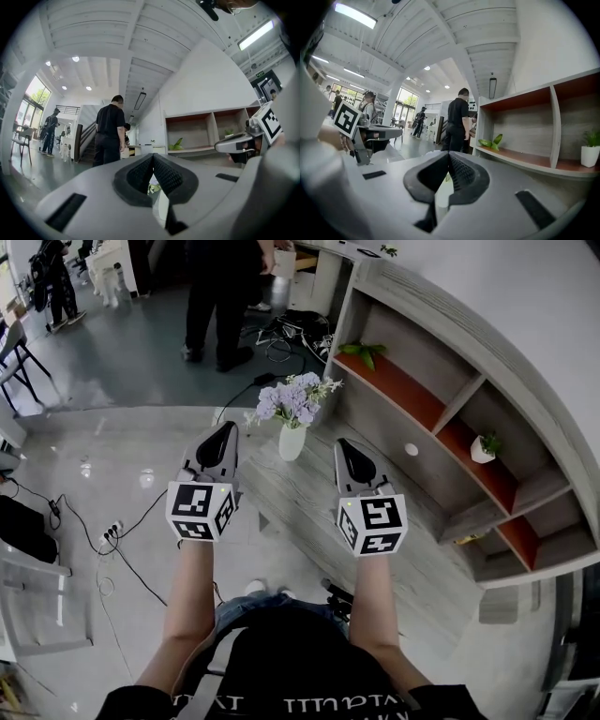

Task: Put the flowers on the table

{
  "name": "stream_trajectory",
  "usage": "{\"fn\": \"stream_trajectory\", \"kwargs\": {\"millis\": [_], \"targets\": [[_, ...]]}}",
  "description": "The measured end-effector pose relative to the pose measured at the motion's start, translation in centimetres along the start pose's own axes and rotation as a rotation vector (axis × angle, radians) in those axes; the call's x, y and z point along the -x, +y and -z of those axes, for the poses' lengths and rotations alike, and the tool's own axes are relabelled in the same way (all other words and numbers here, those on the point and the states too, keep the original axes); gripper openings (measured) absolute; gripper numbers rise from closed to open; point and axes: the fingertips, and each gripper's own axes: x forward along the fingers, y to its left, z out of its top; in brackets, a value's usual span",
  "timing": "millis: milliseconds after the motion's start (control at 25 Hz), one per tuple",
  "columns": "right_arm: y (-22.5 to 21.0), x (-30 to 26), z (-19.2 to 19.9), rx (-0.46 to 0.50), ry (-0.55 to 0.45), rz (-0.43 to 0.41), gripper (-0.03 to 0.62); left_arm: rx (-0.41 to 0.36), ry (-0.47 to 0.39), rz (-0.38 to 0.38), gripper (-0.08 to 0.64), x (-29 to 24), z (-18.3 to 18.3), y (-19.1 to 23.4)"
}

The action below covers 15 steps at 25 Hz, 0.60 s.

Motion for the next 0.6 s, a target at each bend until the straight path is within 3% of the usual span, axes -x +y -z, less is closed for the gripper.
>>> {"fn": "stream_trajectory", "kwargs": {"millis": [600], "targets": [[-1.4,0.2,-3.2,0.051,-0.084,0.119,0.015,-0.152,-0.074,0.079,0.009,-2.1,-3.5,-0.6]]}}
